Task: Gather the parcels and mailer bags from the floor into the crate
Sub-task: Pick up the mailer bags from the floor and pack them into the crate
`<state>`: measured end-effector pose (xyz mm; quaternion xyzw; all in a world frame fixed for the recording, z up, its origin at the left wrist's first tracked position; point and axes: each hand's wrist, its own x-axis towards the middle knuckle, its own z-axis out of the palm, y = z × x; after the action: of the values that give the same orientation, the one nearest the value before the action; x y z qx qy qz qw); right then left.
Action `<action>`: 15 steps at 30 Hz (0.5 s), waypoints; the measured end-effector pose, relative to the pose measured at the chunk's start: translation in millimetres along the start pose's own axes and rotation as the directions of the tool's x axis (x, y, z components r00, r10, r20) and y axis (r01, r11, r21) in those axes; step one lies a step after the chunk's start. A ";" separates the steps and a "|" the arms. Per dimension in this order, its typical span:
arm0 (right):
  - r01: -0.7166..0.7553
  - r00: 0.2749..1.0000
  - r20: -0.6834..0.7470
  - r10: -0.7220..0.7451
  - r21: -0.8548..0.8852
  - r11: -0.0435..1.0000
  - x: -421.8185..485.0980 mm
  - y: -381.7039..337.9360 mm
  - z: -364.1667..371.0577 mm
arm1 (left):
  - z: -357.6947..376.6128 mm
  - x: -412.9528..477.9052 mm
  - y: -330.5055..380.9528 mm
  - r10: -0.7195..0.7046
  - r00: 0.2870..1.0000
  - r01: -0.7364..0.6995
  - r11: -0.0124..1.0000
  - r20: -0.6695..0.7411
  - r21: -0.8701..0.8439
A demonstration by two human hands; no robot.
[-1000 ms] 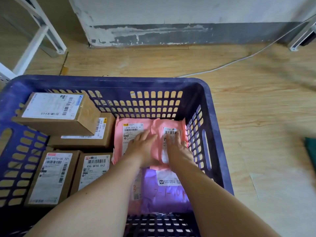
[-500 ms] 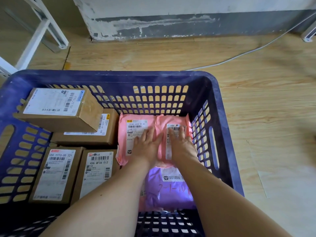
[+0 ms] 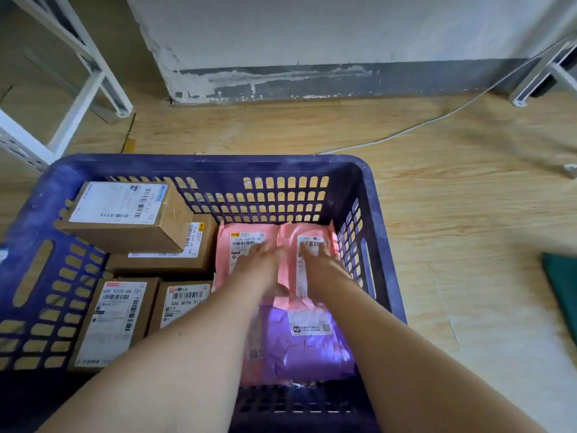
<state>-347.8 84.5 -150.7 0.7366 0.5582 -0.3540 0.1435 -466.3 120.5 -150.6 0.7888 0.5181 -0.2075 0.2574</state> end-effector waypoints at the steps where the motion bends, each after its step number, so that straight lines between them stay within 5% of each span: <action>1: 0.035 0.999 -0.027 -0.035 -0.014 0.999 -8.5 -1.7 -7.2 | -8.6 -6.4 1.5 0.010 1.000 -0.009 1.000 -0.023 0.021; 7: 0.215 0.940 -0.263 -0.218 -0.041 0.976 -75.8 -13.4 -62.6 | -70.8 -44.0 13.7 0.072 0.988 -0.057 0.993 -0.140 0.105; 15: 0.169 0.865 -0.491 -0.099 0.100 0.980 -160.2 26.8 -99.0 | -127.7 -118.3 70.5 0.204 0.923 -0.171 0.977 -0.326 0.129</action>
<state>-307.6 20.1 23.7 0.7692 0.5999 -0.2059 -0.0777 -438.0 92.4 33.0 0.8703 0.4657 -0.0690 0.1445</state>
